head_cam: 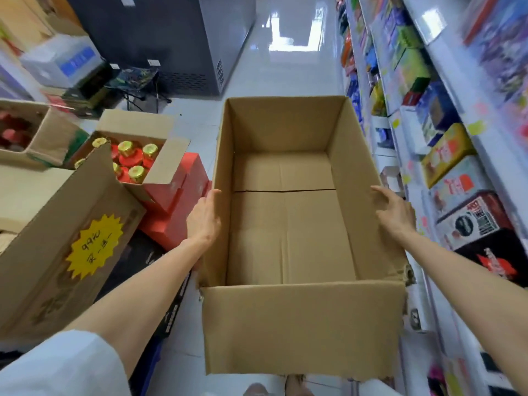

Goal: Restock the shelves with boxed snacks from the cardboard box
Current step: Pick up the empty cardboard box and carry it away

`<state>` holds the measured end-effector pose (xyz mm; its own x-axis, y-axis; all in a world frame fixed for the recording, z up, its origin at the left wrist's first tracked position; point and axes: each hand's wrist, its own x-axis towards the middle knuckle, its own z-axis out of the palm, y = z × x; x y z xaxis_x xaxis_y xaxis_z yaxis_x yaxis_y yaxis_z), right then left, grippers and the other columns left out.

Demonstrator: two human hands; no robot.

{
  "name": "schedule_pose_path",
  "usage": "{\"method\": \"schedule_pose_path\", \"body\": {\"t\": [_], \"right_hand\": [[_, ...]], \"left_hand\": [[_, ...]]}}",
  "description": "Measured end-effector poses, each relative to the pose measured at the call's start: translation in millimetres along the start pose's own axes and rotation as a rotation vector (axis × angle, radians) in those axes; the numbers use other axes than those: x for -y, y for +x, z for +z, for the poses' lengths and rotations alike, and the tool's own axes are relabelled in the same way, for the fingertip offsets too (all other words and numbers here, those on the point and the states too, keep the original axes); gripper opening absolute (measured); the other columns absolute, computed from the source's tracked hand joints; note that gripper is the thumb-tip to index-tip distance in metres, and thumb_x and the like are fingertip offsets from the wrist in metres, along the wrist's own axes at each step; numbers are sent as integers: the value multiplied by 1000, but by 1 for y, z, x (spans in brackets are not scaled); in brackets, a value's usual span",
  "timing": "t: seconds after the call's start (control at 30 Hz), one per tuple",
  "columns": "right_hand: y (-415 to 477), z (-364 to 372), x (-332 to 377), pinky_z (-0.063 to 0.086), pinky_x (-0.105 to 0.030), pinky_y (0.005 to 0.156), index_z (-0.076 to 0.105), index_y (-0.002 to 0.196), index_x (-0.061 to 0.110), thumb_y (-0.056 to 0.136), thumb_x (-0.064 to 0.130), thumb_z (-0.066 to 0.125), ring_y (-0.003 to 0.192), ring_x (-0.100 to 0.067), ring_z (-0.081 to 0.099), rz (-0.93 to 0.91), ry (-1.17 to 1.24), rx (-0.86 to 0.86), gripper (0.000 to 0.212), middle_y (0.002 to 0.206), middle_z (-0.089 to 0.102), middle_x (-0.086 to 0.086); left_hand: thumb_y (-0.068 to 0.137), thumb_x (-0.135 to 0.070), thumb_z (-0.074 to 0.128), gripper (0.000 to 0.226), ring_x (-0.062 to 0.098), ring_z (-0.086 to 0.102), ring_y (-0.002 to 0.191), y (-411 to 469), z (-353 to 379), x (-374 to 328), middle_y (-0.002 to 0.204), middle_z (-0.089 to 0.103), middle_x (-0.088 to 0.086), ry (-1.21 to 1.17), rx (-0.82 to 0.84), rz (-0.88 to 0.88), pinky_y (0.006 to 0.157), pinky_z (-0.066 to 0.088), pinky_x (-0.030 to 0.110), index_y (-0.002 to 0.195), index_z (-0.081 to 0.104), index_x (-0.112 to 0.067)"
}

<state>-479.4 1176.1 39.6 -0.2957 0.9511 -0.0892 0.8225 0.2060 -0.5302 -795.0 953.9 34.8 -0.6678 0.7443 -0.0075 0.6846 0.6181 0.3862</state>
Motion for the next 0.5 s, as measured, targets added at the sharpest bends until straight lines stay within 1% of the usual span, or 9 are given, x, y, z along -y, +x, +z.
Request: {"method": "schedule_pose_path", "body": {"t": [0.07,0.17,0.27,0.33,0.4,0.43,0.5], "right_hand": [[31,1,9,49,-40,69,51,131,24,80,-6,48,88,-39,60,-39,8,14,60,116,64,-15],[75,8,21,45,-36,69,51,131,27,81,-6,46,90,-38,60,-67,-29,45,60,112,65,-16],[117,18,33,47,-36,71,51,130,32,78,-6,47,89,-36,59,-97,-18,83,64,113,65,-15],[144,24,44,41,-34,68,50,131,31,79,-4,48,91,-36,58,-105,-34,105,63,112,64,-15],[169,29,57,36,-31,68,49,133,32,80,-2,48,94,-36,55,-97,-68,133,62,106,64,-16],[183,32,62,37,-32,69,48,133,33,80,-3,47,93,-35,55,-101,-82,148,64,105,64,-16],[213,37,73,44,-35,69,44,135,37,80,-3,46,91,-36,57,-129,-114,168,68,111,63,-16]], "left_hand": [[85,3,56,58,30,61,96,21,2,-6,115,58,15,16,-7,-35,85,52,43,135,36,-19],[85,2,54,57,32,61,95,50,5,-9,115,58,14,37,-24,-96,81,52,43,134,36,-20],[83,4,47,57,35,60,96,79,8,-7,115,58,12,36,-34,-164,80,49,43,131,38,-24],[83,3,45,56,36,60,97,98,10,-6,115,58,12,51,-38,-197,80,46,43,131,38,-24],[83,2,46,55,37,59,98,118,12,-4,114,59,13,53,-44,-218,80,45,43,131,38,-23],[83,2,46,55,37,59,98,129,12,-3,114,60,13,45,-49,-227,81,44,43,131,38,-23],[82,3,47,56,37,59,99,155,10,1,114,61,12,22,-60,-245,82,43,42,131,39,-23]]}}
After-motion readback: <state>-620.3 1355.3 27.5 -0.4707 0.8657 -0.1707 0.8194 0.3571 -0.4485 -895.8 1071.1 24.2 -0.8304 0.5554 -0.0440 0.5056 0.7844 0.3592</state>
